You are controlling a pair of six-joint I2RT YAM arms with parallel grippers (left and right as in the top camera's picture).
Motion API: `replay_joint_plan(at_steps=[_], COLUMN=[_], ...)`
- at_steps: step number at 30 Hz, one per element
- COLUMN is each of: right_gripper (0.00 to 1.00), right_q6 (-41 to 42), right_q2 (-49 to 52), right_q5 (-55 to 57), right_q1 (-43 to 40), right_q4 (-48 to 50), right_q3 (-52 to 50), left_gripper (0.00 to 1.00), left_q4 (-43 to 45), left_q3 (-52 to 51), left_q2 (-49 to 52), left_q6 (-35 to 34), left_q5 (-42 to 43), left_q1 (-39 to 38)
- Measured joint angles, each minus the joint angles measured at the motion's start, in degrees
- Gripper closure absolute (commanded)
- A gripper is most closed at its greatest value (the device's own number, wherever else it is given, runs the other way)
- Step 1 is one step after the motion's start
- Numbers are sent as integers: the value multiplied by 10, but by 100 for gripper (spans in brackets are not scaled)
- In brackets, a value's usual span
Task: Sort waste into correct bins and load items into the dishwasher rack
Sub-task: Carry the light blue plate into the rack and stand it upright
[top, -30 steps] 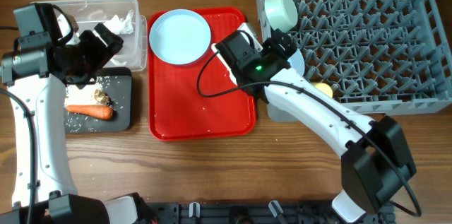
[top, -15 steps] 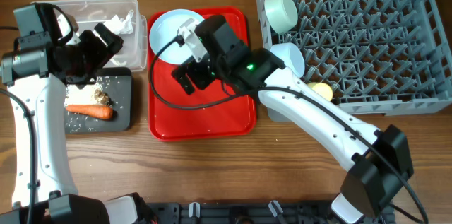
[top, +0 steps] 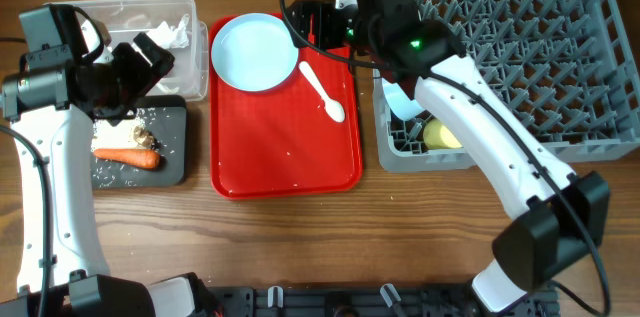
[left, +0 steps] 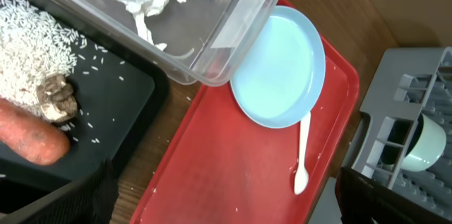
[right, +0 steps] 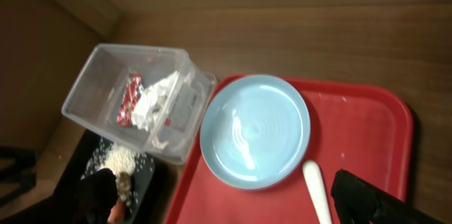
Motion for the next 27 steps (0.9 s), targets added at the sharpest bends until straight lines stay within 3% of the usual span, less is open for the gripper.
replay_joint_plan(at_steps=[5, 9, 11, 15, 23, 27], right_gripper=[0, 1, 18, 37, 44, 60], right_q6=[41, 80, 117, 166, 214, 220], right_q2=[155, 213, 218, 222, 267, 269], right_q5=[-4, -4, -1, 53, 126, 139], right_q1=[22, 37, 46, 68, 90, 90], right_q4=[12, 34, 61, 92, 70, 69], right_q3=[5, -2, -3, -3, -4, -4], left_gripper=[0, 0, 0, 0, 0, 0], left_q4=[0, 0, 0, 0, 0, 0], left_q3=[0, 0, 0, 0, 0, 0], left_q2=[0, 0, 0, 0, 0, 0], left_q6=[0, 0, 0, 0, 0, 0], left_q5=[0, 0, 0, 0, 0, 0], left_q1=[0, 0, 0, 0, 0, 0])
